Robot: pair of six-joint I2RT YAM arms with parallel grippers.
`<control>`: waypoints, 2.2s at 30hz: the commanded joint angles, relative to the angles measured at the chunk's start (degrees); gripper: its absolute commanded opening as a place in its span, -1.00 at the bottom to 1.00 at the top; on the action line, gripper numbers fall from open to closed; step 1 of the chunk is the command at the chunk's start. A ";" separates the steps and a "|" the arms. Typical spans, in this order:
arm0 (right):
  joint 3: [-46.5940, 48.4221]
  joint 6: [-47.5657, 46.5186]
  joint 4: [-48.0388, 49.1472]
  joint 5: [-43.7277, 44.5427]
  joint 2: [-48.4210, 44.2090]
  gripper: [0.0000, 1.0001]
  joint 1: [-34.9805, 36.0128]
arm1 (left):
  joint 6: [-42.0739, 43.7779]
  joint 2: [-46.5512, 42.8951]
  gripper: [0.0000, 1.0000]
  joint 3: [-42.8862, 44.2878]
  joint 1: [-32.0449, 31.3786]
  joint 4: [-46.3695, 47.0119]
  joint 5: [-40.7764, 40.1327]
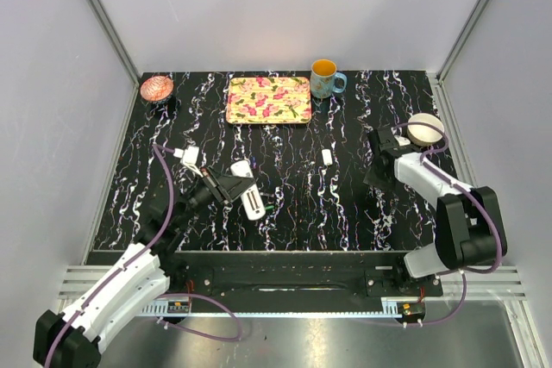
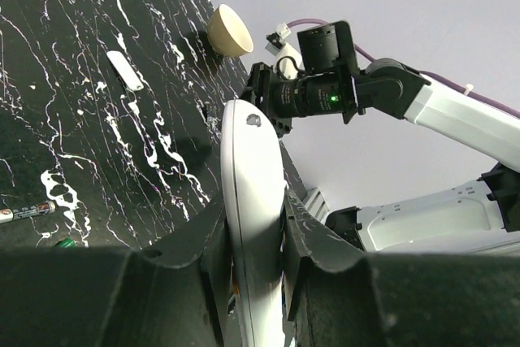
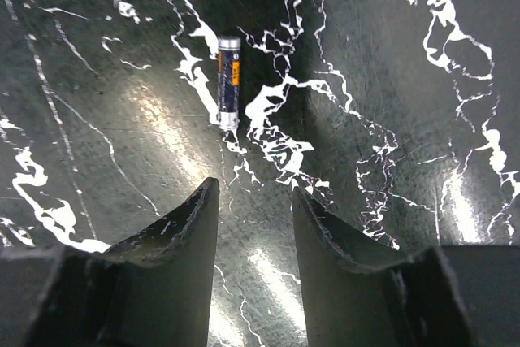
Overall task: Load the batteries into the remote control
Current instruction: Pick up the battery from the center of the board, then load the battery into the remote control.
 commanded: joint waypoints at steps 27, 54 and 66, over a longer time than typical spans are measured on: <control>4.28 1.72 7.09 -1.93 12.71 -0.38 -4.42 | 0.49 2.16 -1.00 0.49 -0.67 5.97 1.35; 14.54 -5.05 -11.87 -19.15 -19.27 -1.00 25.18 | -5.66 17.18 -1.00 1.98 -0.58 23.18 2.22; 32.48 -6.37 -21.73 -23.37 -10.50 -1.00 40.31 | -22.34 40.03 -1.00 4.54 -0.84 57.96 10.31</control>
